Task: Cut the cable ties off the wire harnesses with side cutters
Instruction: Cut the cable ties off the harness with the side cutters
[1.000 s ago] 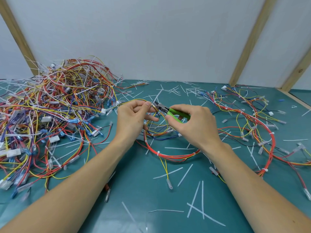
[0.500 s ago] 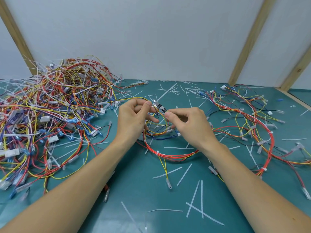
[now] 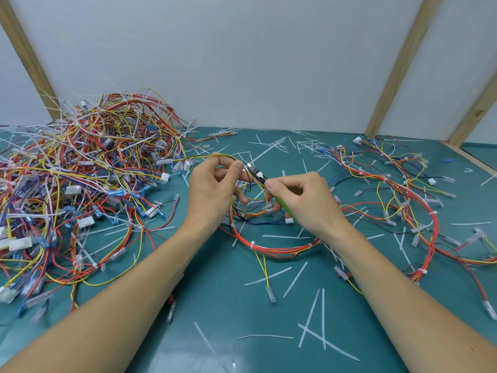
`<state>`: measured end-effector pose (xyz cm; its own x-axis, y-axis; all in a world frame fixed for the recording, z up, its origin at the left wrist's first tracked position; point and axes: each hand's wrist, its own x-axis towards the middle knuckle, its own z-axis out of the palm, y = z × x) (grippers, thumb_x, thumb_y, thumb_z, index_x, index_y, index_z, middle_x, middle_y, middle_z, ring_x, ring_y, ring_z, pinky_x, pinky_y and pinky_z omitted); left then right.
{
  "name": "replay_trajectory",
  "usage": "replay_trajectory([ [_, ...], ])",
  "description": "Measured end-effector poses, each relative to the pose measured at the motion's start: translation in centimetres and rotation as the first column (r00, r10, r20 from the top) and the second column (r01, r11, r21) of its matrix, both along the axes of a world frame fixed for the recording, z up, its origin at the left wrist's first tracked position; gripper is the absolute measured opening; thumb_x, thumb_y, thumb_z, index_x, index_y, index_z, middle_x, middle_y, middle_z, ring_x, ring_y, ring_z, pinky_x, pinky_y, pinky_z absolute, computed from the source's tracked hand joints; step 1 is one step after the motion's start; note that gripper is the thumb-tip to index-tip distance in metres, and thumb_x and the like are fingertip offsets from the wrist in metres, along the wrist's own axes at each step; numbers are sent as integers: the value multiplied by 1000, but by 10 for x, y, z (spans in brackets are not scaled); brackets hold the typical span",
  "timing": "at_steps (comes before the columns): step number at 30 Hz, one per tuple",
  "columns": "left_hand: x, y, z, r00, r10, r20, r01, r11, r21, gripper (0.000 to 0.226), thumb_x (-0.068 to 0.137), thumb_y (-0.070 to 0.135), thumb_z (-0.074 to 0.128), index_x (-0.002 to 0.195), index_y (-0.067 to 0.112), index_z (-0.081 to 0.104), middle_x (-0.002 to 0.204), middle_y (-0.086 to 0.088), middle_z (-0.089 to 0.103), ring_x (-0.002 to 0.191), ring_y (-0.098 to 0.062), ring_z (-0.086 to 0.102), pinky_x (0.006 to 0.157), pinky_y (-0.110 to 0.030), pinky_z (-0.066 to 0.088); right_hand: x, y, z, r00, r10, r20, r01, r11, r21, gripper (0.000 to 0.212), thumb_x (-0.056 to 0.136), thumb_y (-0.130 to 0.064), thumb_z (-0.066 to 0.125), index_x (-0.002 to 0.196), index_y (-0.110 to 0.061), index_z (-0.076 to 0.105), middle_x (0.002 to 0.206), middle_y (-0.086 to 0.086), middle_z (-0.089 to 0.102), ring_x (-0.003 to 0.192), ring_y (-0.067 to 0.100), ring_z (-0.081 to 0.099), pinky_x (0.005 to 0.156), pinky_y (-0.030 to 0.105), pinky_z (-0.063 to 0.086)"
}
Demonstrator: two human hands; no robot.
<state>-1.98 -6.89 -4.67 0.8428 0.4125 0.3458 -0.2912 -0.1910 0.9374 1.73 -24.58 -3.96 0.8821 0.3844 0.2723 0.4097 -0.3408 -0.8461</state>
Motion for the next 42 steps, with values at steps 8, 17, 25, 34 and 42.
replay_trajectory([
  [8, 1, 2, -1, 999, 50, 18, -51, 995, 84, 14, 98, 13, 63, 89, 4, 66, 75, -12, 73, 53, -22, 67, 55, -18, 47, -2, -1, 3, 1000, 4, 23, -3, 1000, -20, 29, 98, -38, 66, 73, -30, 76, 55, -16, 66, 46, 4, 58, 53, 14, 43],
  [17, 1, 1, -3, 999, 6, 41, -9, 997, 71, 14, 99, 11, 61, 88, 3, 63, 70, -9, 70, 47, -23, 62, 57, -33, 51, -3, 0, 5, 999, -11, 40, 13, 999, -47, 32, 94, -41, 67, 63, -35, 75, 66, -6, 74, 54, 20, 68, 55, 27, 51],
  [25, 1, 1, -4, 999, -21, 46, 17, 997, 71, 15, 100, 11, 59, 86, 8, 60, 69, -7, 70, 46, -24, 62, 55, -36, 51, -5, 1, 7, 998, -22, 67, 27, 998, -65, 40, 94, -41, 65, 54, -44, 69, 54, -11, 67, 49, 12, 63, 54, 25, 49],
  [34, 2, 1, -3, 999, -30, 42, 27, 998, 58, 14, 100, 10, 59, 87, 7, 59, 72, -12, 70, 48, -22, 63, 48, -20, 44, -5, 1, 6, 997, -25, 70, 29, 998, -55, 40, 94, -42, 65, 54, -44, 70, 54, -12, 67, 46, 9, 61, 52, 21, 47],
  [42, 1, 0, -3, 999, -26, 33, 24, 998, 53, 13, 101, 11, 58, 90, 3, 59, 75, -16, 70, 50, -23, 64, 44, -14, 39, -4, 0, 7, 997, -27, 70, 32, 997, -66, 42, 94, -41, 65, 53, -39, 70, 51, -12, 65, 45, 8, 60, 50, 22, 48],
])
